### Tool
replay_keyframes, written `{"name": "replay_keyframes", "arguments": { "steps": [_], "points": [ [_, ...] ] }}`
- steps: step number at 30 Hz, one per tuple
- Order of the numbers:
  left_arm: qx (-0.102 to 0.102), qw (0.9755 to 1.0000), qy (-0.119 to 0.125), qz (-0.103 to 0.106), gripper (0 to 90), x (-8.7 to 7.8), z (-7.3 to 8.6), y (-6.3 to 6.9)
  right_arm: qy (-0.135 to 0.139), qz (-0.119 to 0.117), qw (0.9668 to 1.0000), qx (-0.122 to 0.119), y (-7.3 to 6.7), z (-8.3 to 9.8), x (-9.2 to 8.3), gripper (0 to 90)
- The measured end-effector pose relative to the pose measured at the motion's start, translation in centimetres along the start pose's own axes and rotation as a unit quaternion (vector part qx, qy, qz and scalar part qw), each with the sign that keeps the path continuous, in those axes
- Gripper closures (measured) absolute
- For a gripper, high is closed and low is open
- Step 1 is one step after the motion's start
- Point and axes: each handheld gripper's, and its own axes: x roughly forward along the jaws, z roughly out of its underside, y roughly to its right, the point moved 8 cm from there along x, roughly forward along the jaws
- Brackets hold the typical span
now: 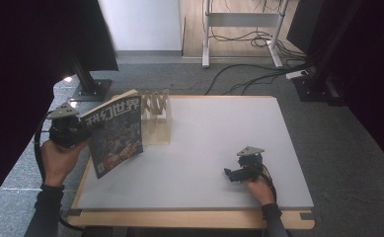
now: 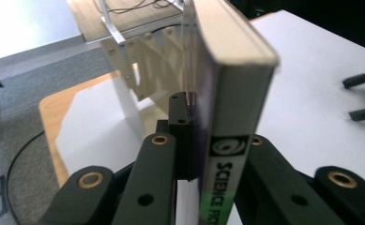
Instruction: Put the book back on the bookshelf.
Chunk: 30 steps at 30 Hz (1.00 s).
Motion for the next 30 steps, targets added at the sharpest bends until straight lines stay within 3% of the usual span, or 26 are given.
{"name": "replay_keyframes", "arguments": {
  "steps": [6, 17, 23, 30],
  "points": [
    [-0.019, 0.9997, 0.005, -0.013, 82.7, 0.8, 0.0, -1.2, 0.0, -0.001, 1.0, 0.0, 0.0, 0.0, 0.0, 0.0],
    [-0.048, 0.9984, 0.017, -0.026, 82.7, 3.4, -1.5, -1.7, 0.0, 0.0, 1.0, 0.001, 0.0, 0.0, 0.0, 0.0],
    [-0.046, 0.998, 0.01, -0.042, 82.7, 5.2, -2.1, -1.8, 0.0, -0.001, 1.0, 0.0, 0.0, 0.0, 0.0, 0.0],
    [-0.048, 0.9975, 0.027, -0.045, 82.6, 6.9, -2.9, -1.9, 0.0, -0.001, 1.0, 0.001, 0.0, 0.0, 0.0, 0.0]
  ]
}}
